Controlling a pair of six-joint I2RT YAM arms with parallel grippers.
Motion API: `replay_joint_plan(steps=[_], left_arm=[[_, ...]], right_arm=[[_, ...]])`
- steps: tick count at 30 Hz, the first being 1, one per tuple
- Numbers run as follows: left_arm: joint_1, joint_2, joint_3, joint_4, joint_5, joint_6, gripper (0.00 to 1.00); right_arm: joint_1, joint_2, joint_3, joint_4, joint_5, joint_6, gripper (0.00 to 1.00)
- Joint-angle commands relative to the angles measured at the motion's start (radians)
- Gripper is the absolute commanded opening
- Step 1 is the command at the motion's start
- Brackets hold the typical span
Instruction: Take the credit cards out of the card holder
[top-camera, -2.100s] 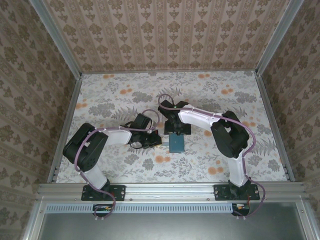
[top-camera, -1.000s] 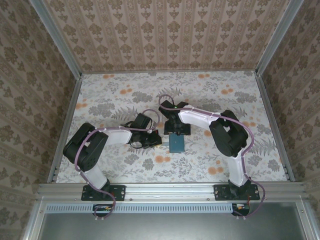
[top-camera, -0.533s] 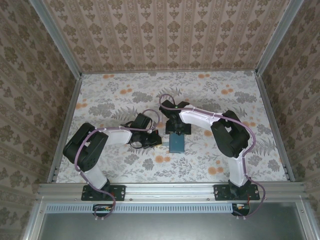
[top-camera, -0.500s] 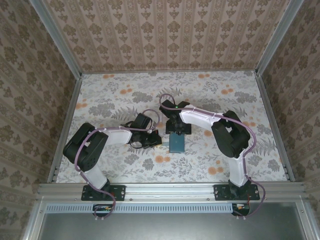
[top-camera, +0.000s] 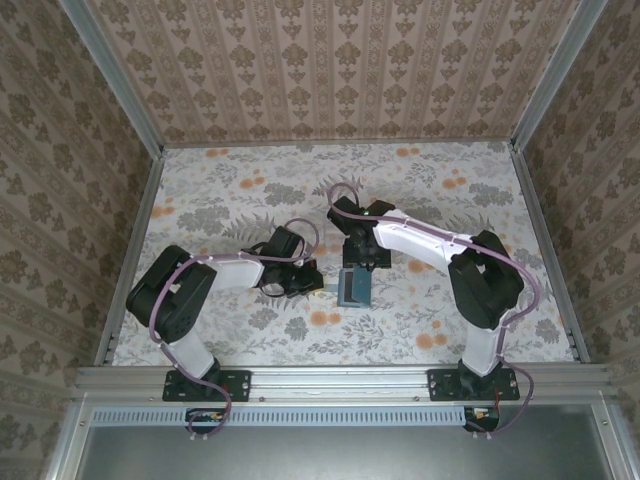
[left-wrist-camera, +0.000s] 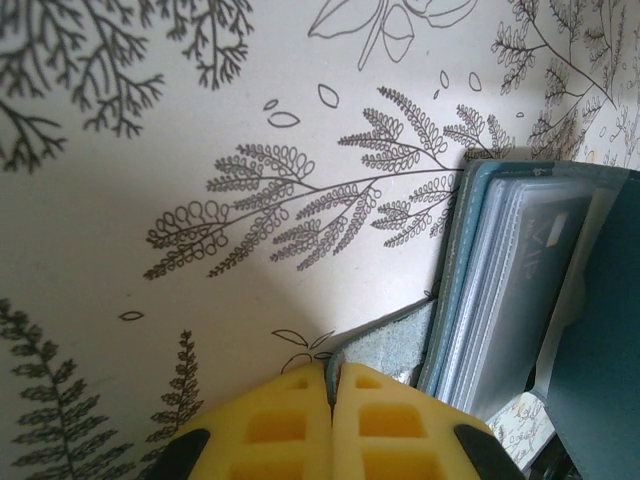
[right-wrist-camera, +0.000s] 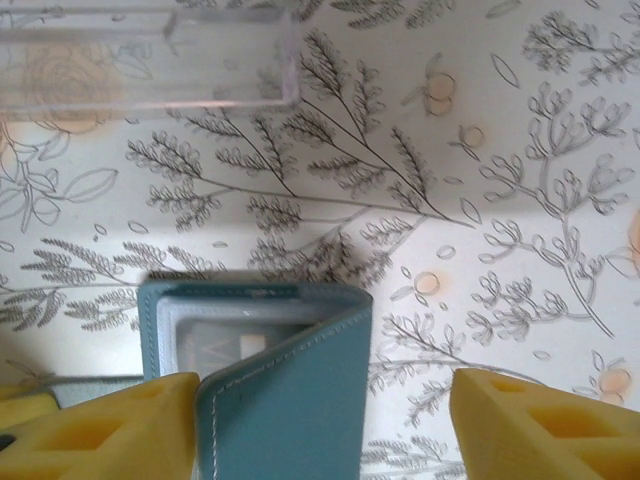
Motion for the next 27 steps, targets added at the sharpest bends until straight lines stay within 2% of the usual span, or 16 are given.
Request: replay_joint_plan(steps=[1, 6, 14, 16, 21, 23, 27], left_arm=[[0.004, 0.045, 0.0, -0.044, -0.065, -0.024, 0.03], [0.013, 0.05, -0.005, -0.026, -0.08, -0.044, 0.03], [0.021, 0.054, -0.002, -0.019, -0.086, -0.061, 0.03], [0.023, 0.055, 0.0, -0.025, -0.085, -0.058, 0.03], [0.042, 0.035, -0.001, -0.049, -0.085, -0.04, 0.03], [0.056, 0.018, 0.0, -0.072, -0.085, -0.026, 0.03], [0.091, -0.015, 0.026, -0.171, -0.091, 0.045, 0.04]], right_arm=[[-0.01, -0.05, -0.03, -0.082, -0.043, -0.04, 0.63], [-0.01, -0.084, -0.059, -0.118, -0.122, -0.066, 0.6], [-0.013, -0.148, -0.147, -0.117, -0.117, -0.071, 0.53], [-0.019, -0.153, -0.171, -0.094, -0.114, -0.068, 0.47], [-0.028, -0.172, -0.224, 0.024, -0.147, -0.075, 0.25], [-0.028, -0.181, -0.24, 0.082, -0.173, -0.076, 0.2], [-0.031, -0.179, -0.263, 0.201, -0.233, -0.075, 0.17]])
